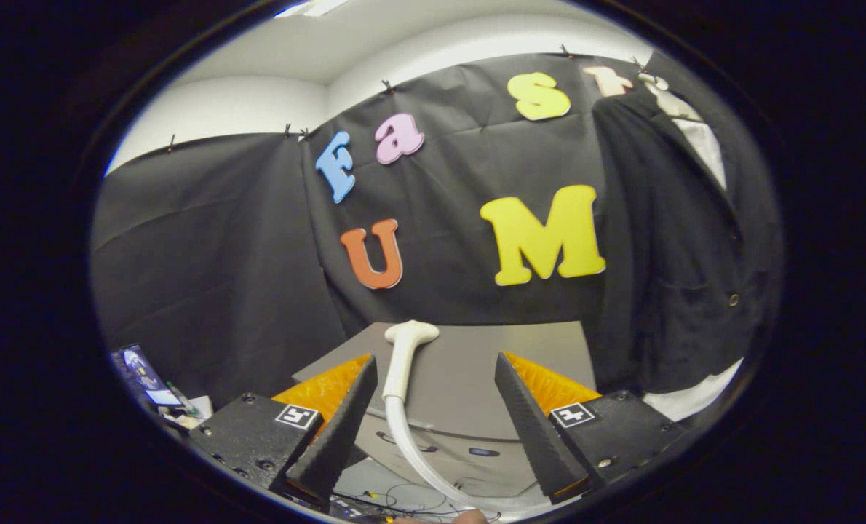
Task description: Iron the clothes twice with a garment steamer, once on the left side and once on the right side.
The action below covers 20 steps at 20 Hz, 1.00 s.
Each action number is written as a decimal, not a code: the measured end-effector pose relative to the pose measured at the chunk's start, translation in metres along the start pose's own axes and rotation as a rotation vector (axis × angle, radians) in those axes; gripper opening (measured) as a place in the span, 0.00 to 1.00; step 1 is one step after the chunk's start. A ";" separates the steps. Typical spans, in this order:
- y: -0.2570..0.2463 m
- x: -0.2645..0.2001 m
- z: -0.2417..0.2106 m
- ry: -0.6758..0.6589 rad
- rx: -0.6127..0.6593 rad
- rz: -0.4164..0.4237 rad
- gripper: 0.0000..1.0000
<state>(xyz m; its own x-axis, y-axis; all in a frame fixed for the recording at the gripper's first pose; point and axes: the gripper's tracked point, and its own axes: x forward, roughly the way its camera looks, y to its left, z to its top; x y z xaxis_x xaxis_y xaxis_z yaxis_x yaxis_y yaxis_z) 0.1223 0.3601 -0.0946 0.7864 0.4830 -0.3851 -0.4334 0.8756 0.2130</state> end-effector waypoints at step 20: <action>0.022 0.210 -0.079 0.404 -0.088 -0.011 0.95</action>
<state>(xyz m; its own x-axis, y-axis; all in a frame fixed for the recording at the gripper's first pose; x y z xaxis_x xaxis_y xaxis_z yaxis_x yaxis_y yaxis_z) 0.2428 0.4805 -0.2415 0.5626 0.4195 -0.7124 -0.4760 0.8689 0.1357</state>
